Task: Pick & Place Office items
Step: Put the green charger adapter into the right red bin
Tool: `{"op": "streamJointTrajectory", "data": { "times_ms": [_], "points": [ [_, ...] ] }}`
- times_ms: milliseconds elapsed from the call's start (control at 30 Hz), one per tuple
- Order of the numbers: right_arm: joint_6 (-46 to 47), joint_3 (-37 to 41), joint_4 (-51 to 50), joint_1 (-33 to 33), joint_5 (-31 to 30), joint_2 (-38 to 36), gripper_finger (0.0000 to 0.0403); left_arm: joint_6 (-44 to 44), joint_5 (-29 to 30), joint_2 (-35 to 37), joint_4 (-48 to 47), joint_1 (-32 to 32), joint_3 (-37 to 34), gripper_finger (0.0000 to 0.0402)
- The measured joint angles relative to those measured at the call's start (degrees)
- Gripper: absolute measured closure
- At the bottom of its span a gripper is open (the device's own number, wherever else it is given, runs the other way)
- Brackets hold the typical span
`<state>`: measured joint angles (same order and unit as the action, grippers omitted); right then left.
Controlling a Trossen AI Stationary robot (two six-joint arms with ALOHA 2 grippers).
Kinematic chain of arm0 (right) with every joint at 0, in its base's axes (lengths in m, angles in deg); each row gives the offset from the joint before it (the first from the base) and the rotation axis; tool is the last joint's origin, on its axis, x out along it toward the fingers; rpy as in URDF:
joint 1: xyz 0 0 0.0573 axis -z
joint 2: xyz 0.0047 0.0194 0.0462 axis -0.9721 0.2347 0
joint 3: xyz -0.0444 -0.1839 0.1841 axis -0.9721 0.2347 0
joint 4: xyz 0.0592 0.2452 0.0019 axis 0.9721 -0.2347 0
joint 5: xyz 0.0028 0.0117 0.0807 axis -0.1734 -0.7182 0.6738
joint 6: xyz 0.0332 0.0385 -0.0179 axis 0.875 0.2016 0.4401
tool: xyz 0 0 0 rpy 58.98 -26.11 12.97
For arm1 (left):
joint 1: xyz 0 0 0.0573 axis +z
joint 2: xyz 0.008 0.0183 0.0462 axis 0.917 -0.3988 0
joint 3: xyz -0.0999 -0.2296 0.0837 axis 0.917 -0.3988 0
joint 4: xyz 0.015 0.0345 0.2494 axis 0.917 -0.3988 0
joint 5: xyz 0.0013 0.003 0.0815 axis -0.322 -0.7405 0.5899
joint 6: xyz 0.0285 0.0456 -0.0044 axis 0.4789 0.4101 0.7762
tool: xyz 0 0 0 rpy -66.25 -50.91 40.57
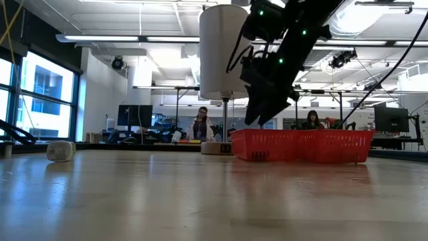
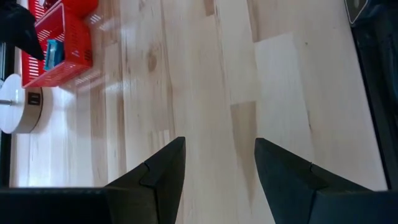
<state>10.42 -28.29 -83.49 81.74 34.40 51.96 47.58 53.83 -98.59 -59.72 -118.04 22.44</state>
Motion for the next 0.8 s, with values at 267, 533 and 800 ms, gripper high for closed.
{"op": "streamJointTrajectory", "data": {
  "times_ms": [267, 533, 800],
  "points": [
    [0.26, -0.01, -0.88, -2.47, -0.35, -6.92, 0.0137, -0.12, 1.29, 0.02, -0.2, 0.06, 0.0, 0.0218],
    [4.59, -0.02, -4.57, -10.17, -0.32, -14.75, 0.0136, 3.43, 3.3, 2.81, -9.52, 0.61, 0.0, 0.0218],
    [11.02, -0.02, -6.35, -20.83, -0.48, -16.24, 0.0136, 19.34, -9.63, 5.04, -15.13, 4.33, -0.13, 0.0218]
  ]
}}
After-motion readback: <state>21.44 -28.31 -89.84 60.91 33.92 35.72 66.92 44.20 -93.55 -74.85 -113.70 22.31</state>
